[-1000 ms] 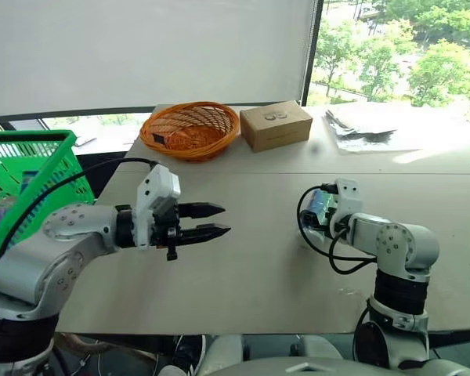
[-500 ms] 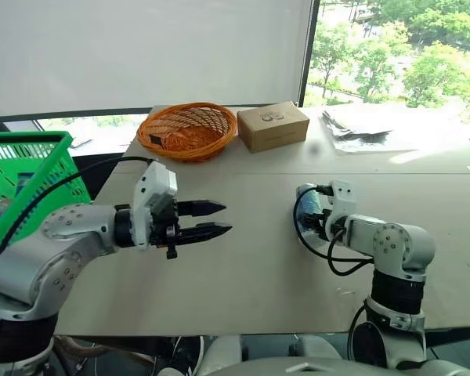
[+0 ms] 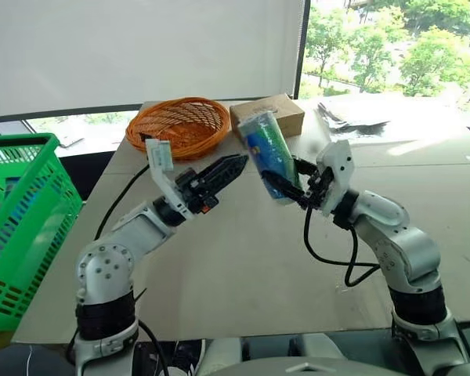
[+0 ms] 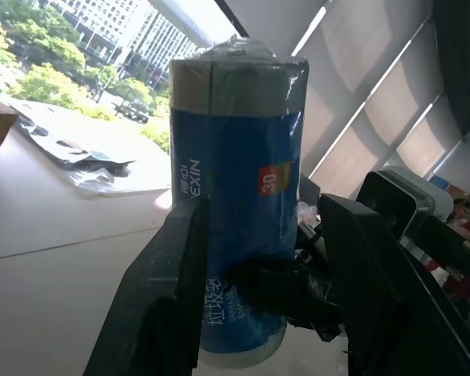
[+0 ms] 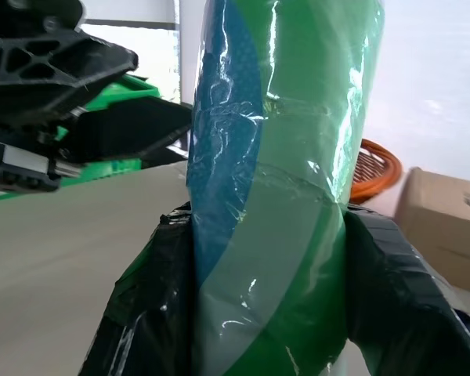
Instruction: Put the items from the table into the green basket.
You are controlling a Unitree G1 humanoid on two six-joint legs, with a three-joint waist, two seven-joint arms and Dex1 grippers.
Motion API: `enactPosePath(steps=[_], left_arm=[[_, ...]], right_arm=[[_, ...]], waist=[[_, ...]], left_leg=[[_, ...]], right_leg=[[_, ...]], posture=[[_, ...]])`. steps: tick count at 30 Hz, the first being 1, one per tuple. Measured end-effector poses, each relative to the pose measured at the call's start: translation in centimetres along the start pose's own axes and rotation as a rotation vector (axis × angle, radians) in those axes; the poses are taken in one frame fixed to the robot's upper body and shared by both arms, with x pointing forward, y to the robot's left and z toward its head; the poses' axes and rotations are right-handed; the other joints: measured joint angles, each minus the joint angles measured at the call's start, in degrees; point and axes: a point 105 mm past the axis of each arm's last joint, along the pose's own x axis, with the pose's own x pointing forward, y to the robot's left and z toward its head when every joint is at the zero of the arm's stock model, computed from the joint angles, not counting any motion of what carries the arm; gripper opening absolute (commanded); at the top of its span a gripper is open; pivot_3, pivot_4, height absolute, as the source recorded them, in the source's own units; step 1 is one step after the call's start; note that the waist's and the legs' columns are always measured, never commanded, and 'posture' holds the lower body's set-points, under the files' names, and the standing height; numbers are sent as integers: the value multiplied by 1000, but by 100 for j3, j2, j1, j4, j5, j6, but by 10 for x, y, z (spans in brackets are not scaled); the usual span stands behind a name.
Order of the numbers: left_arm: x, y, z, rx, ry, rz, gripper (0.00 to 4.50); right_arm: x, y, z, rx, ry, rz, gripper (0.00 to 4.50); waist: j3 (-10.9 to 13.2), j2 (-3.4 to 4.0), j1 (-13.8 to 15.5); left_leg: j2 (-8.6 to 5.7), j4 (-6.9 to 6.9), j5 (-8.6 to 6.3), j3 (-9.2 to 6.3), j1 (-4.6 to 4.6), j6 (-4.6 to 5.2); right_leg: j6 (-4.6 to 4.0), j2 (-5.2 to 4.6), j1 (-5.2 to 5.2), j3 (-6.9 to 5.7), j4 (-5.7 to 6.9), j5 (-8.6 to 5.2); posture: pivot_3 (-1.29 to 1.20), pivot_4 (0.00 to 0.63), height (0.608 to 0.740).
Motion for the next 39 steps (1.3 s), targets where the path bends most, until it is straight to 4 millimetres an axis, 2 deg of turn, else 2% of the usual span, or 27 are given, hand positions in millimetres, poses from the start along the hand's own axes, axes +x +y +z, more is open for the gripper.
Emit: enactPosePath(steps=[1, 4, 6, 7, 8, 15, 18, 20, 21, 22, 23, 24, 25, 26, 32, 35, 39], left_arm=[[1, 0, -1, 5, 10, 2, 2212], [3, 0, -2, 6, 8, -12, 2958], [8, -1, -1, 24, 8, -22, 3780], [11, 3, 1, 36, -2, -3, 4204], [14, 13, 5, 44, -27, 38, 4423], [27, 13, 6, 72, -43, 10, 4423], [32, 9, 6, 66, -46, -31, 3672], [33, 7, 4, 58, -39, -50, 2795], [33, 8, 3, 53, -37, -53, 2391], [33, 8, 3, 50, -35, -57, 2217], [33, 8, 2, 50, -34, -56, 2121], [33, 9, 2, 49, -33, -51, 2084], [33, 10, 2, 49, -32, -47, 2084], [32, 12, 1, 52, -29, -35, 2082], [28, 32, 8, 125, -24, 94, 2082], [13, 62, 37, 358, 32, 328, 2082], [-19, 92, 85, 725, 155, 640, 2082]], right_arm=[[-1, 0, -1, -2, 3, 0, 1942], [-1, 1, -1, -7, 4, 2, 1941], [-2, -2, 0, -11, 1, -13, 1941], [-2, -1, 0, -14, -4, -9, 1941], [1, 5, 0, -14, -8, 22, 1941], [3, 14, 0, 8, -14, 68, 1941], [2, 16, 2, 12, -17, 84, 1941], [1, 15, 1, 16, -8, 84, 1941], [0, 15, 1, 19, -4, 86, 2406], [0, 15, 0, 20, -1, 87, 2919], [0, 15, 0, 22, -1, 88, 3302], [0, 16, 1, 27, -3, 92, 3960], [0, 17, 1, 32, -3, 96, 3960], [0, 17, 2, 36, -2, 100, 4433], [-19, 6, 4, 55, 56, 98, 4433], [-41, -5, 17, 79, 39, 120, 4433], [-50, -1, 45, 94, -74, 227, 4433]], waist=[[1, -1, 16], [2, -3, 7], [2, -2, 2], [2, -2, 2], [2, -2, -6], [11, -15, 3], [11, -17, -18], [12, -16, -23], [12, -16, -24], [12, -17, -24], [12, -17, -23], [12, -17, -23], [12, -17, -23], [12, -17, -21], [15, -21, -5], [23, -30, -18], [31, -27, -33]], left_leg=[[-2, 4, 2, -2, 3, -4], [-2, 5, 5, -2, 20, -7], [-1, 4, 7, -4, 18, -10], [-1, 3, 13, -4, 18, -21], [-1, 1, 16, -3, 16, -27], [-1, -1, 20, -3, 5, -33], [-1, -1, 18, -2, 8, -31], [-1, -1, 18, -2, 8, -30], [0, -1, 18, -3, 8, -30], [0, -1, 17, -3, 8, -28], [0, -1, 16, -3, 8, -27], [0, -1, 16, -3, 8, -27], [0, -1, 16, -3, 8, -26], [0, -1, 15, -3, 8, -24], [0, 0, 10, -3, 7, -16], [0, -3, 6, -8, 9, -9], [3, -14, 6, -6, 11, -9]], right_leg=[[0, 0, 3, -1, 2, 0], [-2, 3, 17, 0, 6, 0], [-4, 6, 14, 0, 8, -1], [-4, 7, 14, 1, 6, -1], [-4, 9, 12, 2, 5, -1], [-3, 5, 6, 1, -2, -1], [-3, 6, 6, 2, 1, -1], [-3, 6, 6, 3, 1, -1], [-3, 7, 6, 2, 2, -1], [-4, 7, 6, 2, 2, -1], [-3, 7, 6, 2, 2, -1], [-3, 7, 6, 3, 1, -1], [-3, 7, 6, 3, 1, -1], [-3, 6, 6, 2, 1, -1], [-3, 5, 6, 1, 1, -1], [-4, 10, 6, 0, 3, -1], [-4, 12, 5, 2, 0, -1]], posture=[[11, 0, 740], [11, 0, 740], [5, 0, 740], [5, 0, 740], [5, 0, 740], [5, 0, 740], [5, 0, 740], [-13, 0, 740], [-13, 0, 740], [-16, 0, 740], [-16, 0, 740], [-14, 0, 740], [-12, 0, 740], [-12, 0, 740], [11, 0, 740], [28, 0, 740], [53, 0, 740]])
